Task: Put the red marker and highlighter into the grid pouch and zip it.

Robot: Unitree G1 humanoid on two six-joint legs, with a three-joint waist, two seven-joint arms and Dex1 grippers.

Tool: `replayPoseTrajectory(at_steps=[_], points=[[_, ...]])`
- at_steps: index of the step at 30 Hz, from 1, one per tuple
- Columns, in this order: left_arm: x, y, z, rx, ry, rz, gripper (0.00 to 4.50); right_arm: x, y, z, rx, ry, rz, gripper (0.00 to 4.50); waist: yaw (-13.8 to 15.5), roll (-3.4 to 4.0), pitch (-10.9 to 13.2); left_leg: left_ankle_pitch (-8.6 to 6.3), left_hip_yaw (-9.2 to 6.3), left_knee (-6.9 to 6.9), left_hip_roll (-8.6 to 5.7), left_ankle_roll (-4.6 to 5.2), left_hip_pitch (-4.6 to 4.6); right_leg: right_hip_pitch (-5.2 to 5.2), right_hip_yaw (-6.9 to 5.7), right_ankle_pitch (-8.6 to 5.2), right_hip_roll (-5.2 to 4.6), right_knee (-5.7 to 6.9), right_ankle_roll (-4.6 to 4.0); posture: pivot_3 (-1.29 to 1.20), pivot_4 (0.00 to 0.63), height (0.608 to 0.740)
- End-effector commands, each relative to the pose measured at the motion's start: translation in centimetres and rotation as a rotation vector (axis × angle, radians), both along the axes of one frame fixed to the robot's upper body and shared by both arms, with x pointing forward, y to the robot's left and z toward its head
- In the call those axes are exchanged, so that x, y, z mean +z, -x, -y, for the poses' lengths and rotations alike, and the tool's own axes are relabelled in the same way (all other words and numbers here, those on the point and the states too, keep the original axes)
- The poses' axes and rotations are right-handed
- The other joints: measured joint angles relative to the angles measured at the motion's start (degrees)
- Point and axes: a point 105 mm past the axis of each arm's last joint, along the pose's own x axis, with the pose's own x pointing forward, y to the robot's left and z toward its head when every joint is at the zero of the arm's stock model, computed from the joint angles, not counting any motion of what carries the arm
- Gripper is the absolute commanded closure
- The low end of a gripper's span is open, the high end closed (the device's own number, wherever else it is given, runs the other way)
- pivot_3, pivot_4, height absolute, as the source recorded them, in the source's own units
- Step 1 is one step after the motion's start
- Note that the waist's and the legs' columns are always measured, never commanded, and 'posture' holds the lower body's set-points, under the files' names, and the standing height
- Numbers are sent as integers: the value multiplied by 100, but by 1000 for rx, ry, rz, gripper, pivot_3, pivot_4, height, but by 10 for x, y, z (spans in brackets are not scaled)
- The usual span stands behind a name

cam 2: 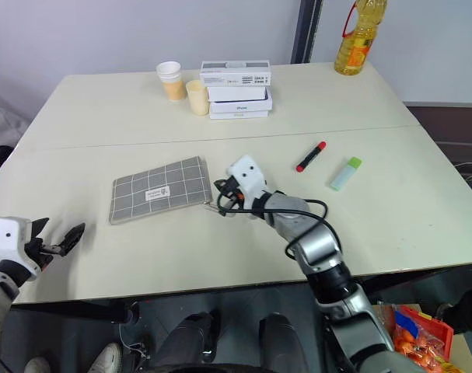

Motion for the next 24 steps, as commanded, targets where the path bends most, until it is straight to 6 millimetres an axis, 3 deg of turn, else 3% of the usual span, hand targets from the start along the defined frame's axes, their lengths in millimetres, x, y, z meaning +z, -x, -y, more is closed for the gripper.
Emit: replayPoseTrajectory(at_steps=[1, 8, 14, 18, 24], points=[[11, -4, -1, -24, -62, 29, 0, 4, -13, -22, -46, 7, 27, 4452, -8, -1, 0, 0, 0, -1, 0, -1, 0, -4, 0, 1, 0, 7, 2, 0, 150, 740], [9, 1, -7, -15, -78, -1, 0, -27, -27, -35, -104, 10, -170, 4452, -14, -1, 0, 2, 2, -4, -1, -4, 1, -18, 3, 3, 2, 23, 3, 0, 150, 740], [16, 2, -16, -18, -181, 14, 0, -31, -26, -37, -100, -6, -204, 4452, -14, -2, -1, 2, 1, -3, -1, -4, 4, -24, 3, 2, 2, 44, 2, 0, 150, 740], [19, -11, -4, -178, -440, 22, 0, -33, -23, -40, -79, 12, -192, 4452, 0, 0, -2, 3, 0, -3, -1, -6, 8, -27, 3, 1, 2, 54, -1, 0, 150, 740], [19, -43, 12, -341, -627, 91, 0, -35, -18, -45, -56, 17, -187, 4452, -4, -1, -5, 5, -1, -4, -2, -10, 8, -31, 3, 2, 5, 56, -1, 0, 150, 740]])
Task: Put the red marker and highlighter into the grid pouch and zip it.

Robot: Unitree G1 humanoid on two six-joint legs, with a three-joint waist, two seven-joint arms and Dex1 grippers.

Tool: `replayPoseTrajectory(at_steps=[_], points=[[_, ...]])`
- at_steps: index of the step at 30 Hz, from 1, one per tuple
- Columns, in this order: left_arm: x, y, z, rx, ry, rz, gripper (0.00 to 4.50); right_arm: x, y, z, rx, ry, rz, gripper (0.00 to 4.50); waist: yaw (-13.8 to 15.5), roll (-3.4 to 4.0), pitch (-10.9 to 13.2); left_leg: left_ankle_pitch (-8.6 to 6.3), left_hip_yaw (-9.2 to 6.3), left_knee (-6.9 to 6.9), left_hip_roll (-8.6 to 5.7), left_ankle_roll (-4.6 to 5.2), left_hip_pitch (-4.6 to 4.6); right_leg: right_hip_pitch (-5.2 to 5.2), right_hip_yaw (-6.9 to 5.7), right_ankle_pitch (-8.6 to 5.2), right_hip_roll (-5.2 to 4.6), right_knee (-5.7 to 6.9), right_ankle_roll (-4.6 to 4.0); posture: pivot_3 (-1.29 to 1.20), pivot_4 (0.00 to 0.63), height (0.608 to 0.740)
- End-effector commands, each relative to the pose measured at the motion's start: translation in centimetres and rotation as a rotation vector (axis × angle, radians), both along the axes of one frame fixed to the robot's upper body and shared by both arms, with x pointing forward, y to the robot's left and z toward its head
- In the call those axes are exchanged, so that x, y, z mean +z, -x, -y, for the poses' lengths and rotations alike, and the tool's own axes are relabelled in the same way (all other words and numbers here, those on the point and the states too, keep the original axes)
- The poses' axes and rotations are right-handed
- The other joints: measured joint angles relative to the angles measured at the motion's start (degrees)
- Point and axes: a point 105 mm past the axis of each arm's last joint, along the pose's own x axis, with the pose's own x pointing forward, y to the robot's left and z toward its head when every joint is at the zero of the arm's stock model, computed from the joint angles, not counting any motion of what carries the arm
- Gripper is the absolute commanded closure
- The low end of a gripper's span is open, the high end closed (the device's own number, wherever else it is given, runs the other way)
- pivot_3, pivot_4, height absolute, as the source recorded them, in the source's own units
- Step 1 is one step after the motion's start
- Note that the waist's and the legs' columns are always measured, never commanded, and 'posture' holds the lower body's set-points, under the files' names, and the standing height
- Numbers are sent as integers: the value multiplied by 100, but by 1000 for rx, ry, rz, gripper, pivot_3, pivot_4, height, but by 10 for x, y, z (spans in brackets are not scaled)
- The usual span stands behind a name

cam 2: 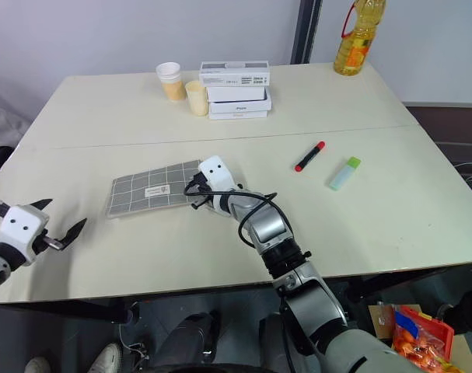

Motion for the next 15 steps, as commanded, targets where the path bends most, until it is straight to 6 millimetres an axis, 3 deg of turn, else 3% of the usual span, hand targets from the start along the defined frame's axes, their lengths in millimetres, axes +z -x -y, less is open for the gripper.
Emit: replayPoseTrajectory(at_steps=[1, 5, 15], points=[[2, -15, 12, -132, -130, 25, 0, -3, 8, -9, 35, -3, -9, 4452, -7, 0, -1, 0, 0, 0, -1, -1, 0, -1, 0, 0, 0, 4, 0, 0, 150, 740], [-9, -26, 23, -261, -224, -11, 0, -4, 11, -11, 46, 2, -5, 4452, -53, 0, -1, 1, 5, -4, -1, -1, 0, -5, 6, 1, 0, 4, 2, 0, 150, 740], [-3, -49, 50, -427, -246, 48, 0, -5, 8, -6, 28, 19, 18, 4452, -26, -2, -4, 2, 3, -1, -3, 0, 0, -4, 3, 2, 0, 11, 4, 0, 150, 740]])
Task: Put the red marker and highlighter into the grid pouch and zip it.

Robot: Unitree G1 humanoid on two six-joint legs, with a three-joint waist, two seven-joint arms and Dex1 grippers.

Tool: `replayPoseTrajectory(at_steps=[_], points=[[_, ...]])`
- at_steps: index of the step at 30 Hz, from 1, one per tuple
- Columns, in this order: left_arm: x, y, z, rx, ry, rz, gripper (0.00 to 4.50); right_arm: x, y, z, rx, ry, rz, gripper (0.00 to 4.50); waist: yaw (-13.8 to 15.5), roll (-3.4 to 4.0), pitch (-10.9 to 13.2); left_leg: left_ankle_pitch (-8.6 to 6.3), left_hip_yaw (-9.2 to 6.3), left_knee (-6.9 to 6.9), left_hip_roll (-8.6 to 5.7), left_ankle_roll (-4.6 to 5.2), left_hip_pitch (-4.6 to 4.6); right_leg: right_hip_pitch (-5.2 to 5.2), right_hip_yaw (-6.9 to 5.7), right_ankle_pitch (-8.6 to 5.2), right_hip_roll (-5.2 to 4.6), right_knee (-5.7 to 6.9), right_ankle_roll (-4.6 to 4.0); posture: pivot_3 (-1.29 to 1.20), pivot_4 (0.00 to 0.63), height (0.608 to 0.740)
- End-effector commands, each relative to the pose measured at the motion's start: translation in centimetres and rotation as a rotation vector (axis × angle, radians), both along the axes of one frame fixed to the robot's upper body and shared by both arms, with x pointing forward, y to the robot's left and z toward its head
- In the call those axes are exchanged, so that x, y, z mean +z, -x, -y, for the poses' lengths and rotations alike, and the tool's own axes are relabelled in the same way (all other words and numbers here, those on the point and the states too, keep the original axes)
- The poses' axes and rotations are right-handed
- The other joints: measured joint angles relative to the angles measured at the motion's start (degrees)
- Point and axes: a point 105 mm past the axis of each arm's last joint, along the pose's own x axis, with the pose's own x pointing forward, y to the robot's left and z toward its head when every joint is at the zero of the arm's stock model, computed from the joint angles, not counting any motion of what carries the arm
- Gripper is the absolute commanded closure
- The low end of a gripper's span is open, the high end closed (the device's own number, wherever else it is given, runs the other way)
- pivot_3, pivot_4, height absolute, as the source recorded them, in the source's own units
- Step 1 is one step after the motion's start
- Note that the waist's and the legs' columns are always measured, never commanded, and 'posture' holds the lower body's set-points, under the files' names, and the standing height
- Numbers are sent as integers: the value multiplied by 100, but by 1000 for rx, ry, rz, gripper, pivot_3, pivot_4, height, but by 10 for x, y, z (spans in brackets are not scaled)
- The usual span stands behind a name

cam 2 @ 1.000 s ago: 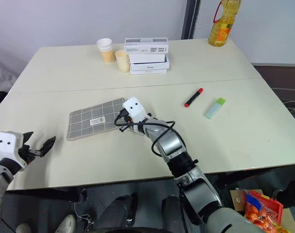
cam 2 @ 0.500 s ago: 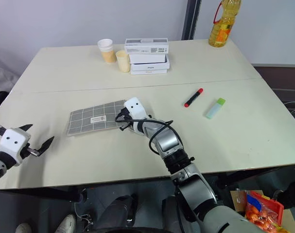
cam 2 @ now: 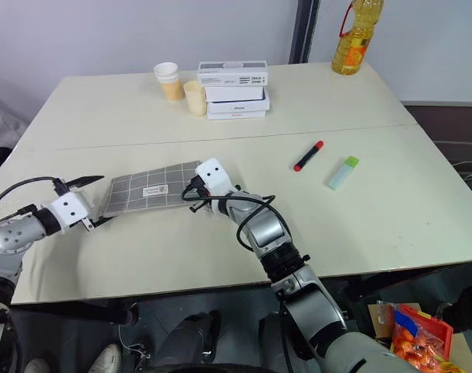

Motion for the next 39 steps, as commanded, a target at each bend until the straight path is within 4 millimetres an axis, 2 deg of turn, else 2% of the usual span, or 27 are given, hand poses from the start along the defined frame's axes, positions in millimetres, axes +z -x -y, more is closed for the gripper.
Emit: replayPoseTrajectory(at_steps=[1, 2, 4, 9, 10, 13, 17, 20, 22, 23, 24, 27, 29, 31, 35, 39], points=[[1, -3, 11, -63, -7, 18, 0, -3, 4, -3, 10, 3, -6, 4452, 2, 0, 0, 0, 0, 1, 0, 0, 0, 1, 0, 0, 0, 1, 0, 0, 150, 740], [2, -5, 14, -73, 3, 23, 564, -3, 4, -2, 8, 5, -5, 4500, 2, 0, 0, 0, 0, 2, 0, 0, 0, 1, 0, 0, 0, 1, 0, 0, 150, 740], [1, -6, 19, -94, 28, 11, 1405, -4, 4, -1, 4, 11, -2, 4500, 0, -1, 0, 0, 0, 2, -1, 0, 0, 2, -1, 0, 0, 1, 1, 0, 150, 740], [-2, -4, 22, -109, 60, 2, 4058, -6, 4, 2, -1, 22, 6, 4500, -8, -1, -1, 0, -1, 2, 1, 1, 0, 2, -2, 0, 2, 4, 1, 0, 150, 740], [-3, -3, 22, -108, 69, -3, 4454, -5, 4, 2, -3, 20, 8, 4500, -8, -2, -1, 0, -1, 3, 1, 1, 0, 2, -2, 0, 2, 4, 1, 0, 150, 740], [-1, -4, 17, -59, 152, 0, 4454, 8, -1, 7, -26, -19, 57, 4500, -14, -2, -1, 0, -1, 3, 0, 1, 0, 2, -2, 0, 3, 5, 1, 0, 150, 740], [4, -7, 15, 18, 281, 6, 4454, 42, -8, 19, -31, -81, 190, 4500, -26, -1, 0, 0, -1, 4, 0, 1, 0, 3, 1, 0, 3, 6, 1, 0, 150, 740], [7, -5, 27, 33, 356, 12, 4454, 64, -10, 36, -14, -81, 281, 4500, -31, 0, 0, 1, -2, 6, 0, 1, -2, 4, 1, 0, 2, 5, 1, 0, 150, 740], [9, -6, 37, 63, 398, 15, 4454, 71, -9, 49, -1, -73, 303, 4500, -31, 0, 0, 1, -2, 5, 0, 1, -2, 10, 3, 0, 1, 5, 1, 0, 150, 740], [10, -7, 45, 76, 418, 10, 4500, 74, -7, 56, 13, -68, 308, 3968, -28, 0, 0, 0, -2, 5, 0, 1, -4, 15, 3, 0, 2, 5, 1, 0, 150, 740], [10, -6, 50, 88, 430, 4, 4500, 76, -5, 59, 24, -64, 311, 3654, -24, 0, 0, 1, -2, 5, 0, 1, -4, 19, 3, 0, 2, 6, 1, 0, 150, 740], [5, -5, 82, 111, 418, -38, 4500, 77, 3, 75, 62, -21, 310, 2163, -14, 0, 0, 0, -2, 6, 2, 1, -5, 23, 3, 0, 4, 5, 1, 0, 150, 740], [3, -3, 98, 131, 414, -64, 4500, 75, 6, 78, 71, -3, 300, 1000, 3, 0, 0, 0, -2, 6, 1, 1, -5, 25, 3, 0, 4, 4, 2, 0, 150, 740], [1, 0, 114, 123, 365, -74, 4500, 73, 8, 80, 66, 5, 292, 67, -1, -1, 0, 0, -1, 6, 1, 1, -4, 26, 3, 0, 4, 4, 2, 0, 150, 740], [1, 4, 140, 126, 272, -43, 4500, 69, 10, 85, 37, 1, 286, 67, 16, 0, 0, 0, -1, 5, 3, 1, -4, 24, 3, -1, 7, 6, 1, 0, 150, 740], [4, 6, 156, 150, 286, -24, 4500, 67, 17, 86, 82, 61, 343, 67, 46, 0, 0, 0, 0, 7, 0, 1, -4, 31, 2, -1, 3, -2, 1, 0, 150, 740]])
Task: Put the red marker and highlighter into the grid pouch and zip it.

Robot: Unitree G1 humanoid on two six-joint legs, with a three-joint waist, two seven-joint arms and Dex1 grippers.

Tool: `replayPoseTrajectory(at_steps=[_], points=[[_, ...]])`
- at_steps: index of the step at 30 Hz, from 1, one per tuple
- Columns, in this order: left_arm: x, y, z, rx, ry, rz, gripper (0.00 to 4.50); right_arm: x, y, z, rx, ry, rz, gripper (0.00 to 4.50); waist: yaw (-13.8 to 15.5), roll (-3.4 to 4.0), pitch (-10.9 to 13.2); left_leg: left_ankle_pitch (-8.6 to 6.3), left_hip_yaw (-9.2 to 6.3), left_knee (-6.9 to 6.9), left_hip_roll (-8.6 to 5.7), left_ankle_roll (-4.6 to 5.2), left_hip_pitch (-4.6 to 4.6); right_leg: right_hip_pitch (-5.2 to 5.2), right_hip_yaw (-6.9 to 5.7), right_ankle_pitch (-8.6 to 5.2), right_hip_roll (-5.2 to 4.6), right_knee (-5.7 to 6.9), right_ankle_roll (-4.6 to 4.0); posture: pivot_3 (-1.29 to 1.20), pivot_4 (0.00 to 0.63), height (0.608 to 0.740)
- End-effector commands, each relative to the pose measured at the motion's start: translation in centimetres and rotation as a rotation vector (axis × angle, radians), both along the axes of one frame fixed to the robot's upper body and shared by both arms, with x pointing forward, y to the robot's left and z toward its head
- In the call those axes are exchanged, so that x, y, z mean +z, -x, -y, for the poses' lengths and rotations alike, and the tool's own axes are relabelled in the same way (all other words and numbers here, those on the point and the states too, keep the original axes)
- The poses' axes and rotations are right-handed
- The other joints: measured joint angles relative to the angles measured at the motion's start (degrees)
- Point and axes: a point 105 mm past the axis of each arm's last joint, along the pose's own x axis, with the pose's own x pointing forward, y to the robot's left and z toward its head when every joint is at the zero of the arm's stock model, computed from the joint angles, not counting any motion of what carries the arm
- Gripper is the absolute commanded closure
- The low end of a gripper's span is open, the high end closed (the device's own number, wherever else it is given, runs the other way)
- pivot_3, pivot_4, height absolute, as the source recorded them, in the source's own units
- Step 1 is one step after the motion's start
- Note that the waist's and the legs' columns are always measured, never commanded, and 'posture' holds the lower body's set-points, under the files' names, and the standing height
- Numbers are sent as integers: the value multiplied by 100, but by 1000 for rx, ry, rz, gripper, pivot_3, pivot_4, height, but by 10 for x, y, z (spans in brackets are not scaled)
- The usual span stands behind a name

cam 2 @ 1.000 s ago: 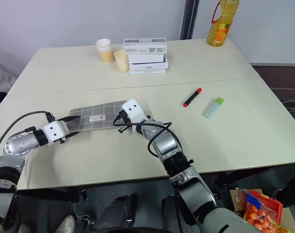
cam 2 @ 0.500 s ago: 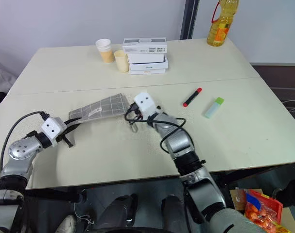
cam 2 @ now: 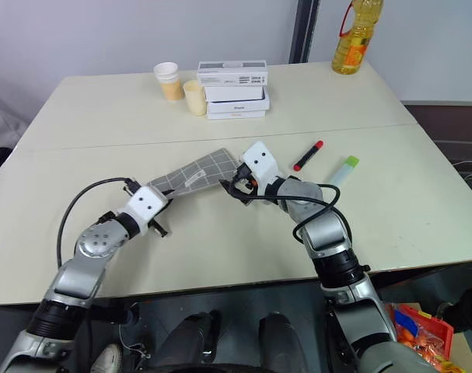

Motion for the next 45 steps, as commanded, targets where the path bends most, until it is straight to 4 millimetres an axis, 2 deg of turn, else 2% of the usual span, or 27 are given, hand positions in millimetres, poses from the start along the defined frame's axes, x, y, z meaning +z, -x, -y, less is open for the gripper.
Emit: replayPoseTrajectory(at_steps=[1, 3, 11, 18, 21, 22, 23, 28, 33, 43, 45], points=[[12, 2, 11, 9, 1, 48, 4500, 16, 10, -3, 61, 64, 124, 67, 9, 0, 0, 0, 0, 0, -1, 0, 0, 0, 0, 0, -1, 0, 0, 0, 150, 740], [14, 3, 14, 15, 18, 49, 4500, 11, 11, -1, 65, 96, 121, 67, 8, 0, 0, 0, -1, 1, -1, 0, 0, 1, -3, 0, -1, 0, 0, 0, 150, 740], [20, 5, 20, 2, 99, 51, 4500, 3, -8, 35, -177, 28, -5, 67, 11, 0, 0, 0, -2, 1, 1, 0, 0, 3, -4, 0, 0, -1, 0, 0, 150, 740], [21, 5, 21, 8, 118, 50, 4500, 0, -17, 46, -293, -65, -79, 67, 8, 0, 0, 0, -2, 1, 1, 0, 0, 4, -4, 0, 0, -1, 0, 0, 150, 740], [21, 5, 23, 2, 115, 51, 4500, 2, -17, 42, -284, -118, -106, 860, 6, 0, 0, 0, -2, 2, 1, 0, 0, 4, -3, 0, 0, -1, 0, 0, 150, 740], [21, 5, 24, 1, 115, 52, 4500, 3, -16, 39, -276, -135, -115, 1268, 5, 0, 0, 0, -2, 1, 1, -1, 0, 4, -4, 0, 0, -1, 0, 0, 150, 740], [21, 5, 24, 2, 117, 51, 4500, 4, -16, 38, -270, -143, -120, 1894, 5, 0, 0, 0, -2, 2, 1, 0, 0, 4, -4, 0, 0, -1, 0, 0, 150, 740], [22, 3, 25, 8, 127, 56, 4500, 5, -13, 29, -251, -150, -128, 4449, 6, 0, 0, 0, -2, 2, 0, -1, 0, 4, -4, 0, 0, -1, 0, 0, 150, 740], [23, 2, 27, 5, 134, 57, 4500, 6, -11, 19, -223, -94, -87, 4449, 0, 0, 0, 0, -2, 2, 0, -1, 0, 4, -4, 0, 0, -1, 0, 0, 150, 740], [23, 3, 39, -41, 152, 43, 4500, 15, 1, -23, -76, 31, 0, 4449, 0, 0, 0, 1, -2, 1, 1, -1, 0, 3, -5, 0, 1, -1, 0, 0, 150, 740], [23, 2, 40, -43, 155, 40, 4500, 18, 10, -38, -5, 62, 21, 4449, 1, 0, 0, 1, -2, 2, 0, -1, 0, 3, -4, 0, 0, -1, 0, 0, 150, 740]])
